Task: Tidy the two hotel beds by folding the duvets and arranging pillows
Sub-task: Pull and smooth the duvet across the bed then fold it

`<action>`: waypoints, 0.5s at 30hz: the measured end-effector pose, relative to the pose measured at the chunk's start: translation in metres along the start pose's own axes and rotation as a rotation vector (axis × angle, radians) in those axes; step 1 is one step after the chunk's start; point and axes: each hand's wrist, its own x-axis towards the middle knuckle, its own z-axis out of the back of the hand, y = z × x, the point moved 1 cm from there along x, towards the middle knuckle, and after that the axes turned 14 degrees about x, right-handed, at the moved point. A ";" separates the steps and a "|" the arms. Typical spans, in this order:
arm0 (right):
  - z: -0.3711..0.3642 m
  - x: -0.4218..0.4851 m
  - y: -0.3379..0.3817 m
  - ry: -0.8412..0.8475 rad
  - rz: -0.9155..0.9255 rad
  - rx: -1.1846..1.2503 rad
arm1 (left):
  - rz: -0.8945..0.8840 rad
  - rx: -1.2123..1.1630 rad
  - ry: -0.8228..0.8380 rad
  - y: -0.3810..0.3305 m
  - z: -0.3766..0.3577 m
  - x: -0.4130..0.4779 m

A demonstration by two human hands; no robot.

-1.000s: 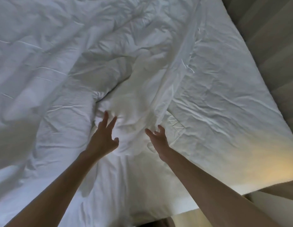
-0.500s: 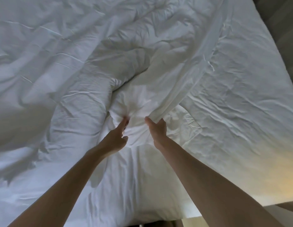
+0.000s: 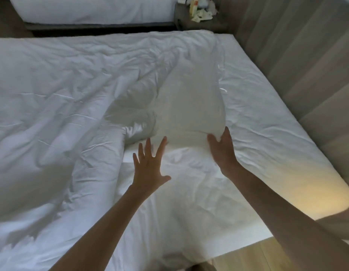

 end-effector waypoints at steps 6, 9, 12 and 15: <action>0.100 0.006 0.080 -0.119 0.053 0.145 | -0.140 -0.015 -0.185 -0.071 0.047 0.014; 0.160 0.015 0.112 -0.194 0.107 0.246 | -0.236 0.077 -0.237 -0.136 0.078 0.023; 0.222 0.026 0.138 -0.266 0.129 0.320 | -0.300 0.049 -0.240 -0.209 0.094 0.026; 0.282 0.045 0.154 -0.286 0.123 0.360 | -0.311 -0.002 -0.230 -0.279 0.104 0.026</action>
